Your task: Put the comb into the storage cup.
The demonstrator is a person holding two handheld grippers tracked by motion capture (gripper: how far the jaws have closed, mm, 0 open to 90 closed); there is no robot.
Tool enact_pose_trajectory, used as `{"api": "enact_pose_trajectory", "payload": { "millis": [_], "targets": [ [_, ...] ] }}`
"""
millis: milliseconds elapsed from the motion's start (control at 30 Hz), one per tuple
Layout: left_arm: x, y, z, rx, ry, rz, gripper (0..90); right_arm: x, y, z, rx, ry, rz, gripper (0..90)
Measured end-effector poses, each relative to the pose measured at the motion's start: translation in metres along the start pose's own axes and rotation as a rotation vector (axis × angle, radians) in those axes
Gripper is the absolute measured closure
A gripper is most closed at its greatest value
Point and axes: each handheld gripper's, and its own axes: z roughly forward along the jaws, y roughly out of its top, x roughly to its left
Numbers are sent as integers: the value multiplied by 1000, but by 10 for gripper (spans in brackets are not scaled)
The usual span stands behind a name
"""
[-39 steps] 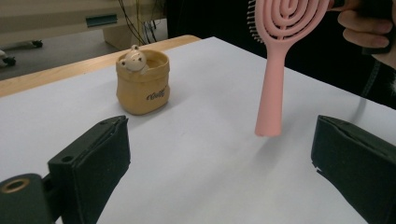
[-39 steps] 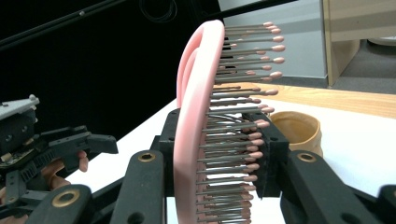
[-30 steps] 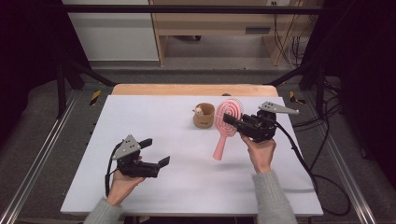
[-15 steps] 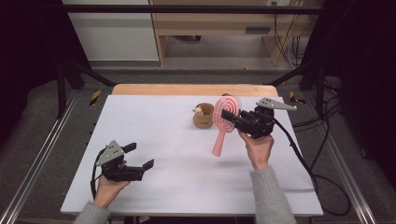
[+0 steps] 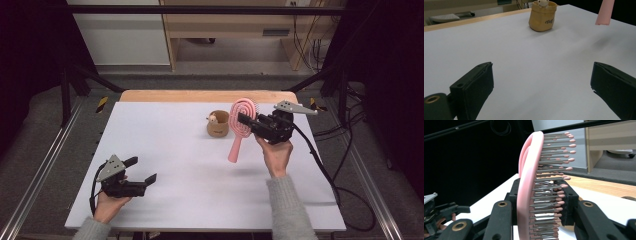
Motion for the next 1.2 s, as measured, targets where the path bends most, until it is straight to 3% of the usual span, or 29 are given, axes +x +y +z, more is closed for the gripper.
{"api": "enact_pose_trajectory", "payload": {
  "millis": [333,1200],
  "targets": [
    [8,-7,-2,15,22,-14,45,-2,7,10,-3,-48,-19,633],
    [17,-13,-1,44,30,-26,45,-7,27,37,-4,-109,-31,633]
  ]
}}
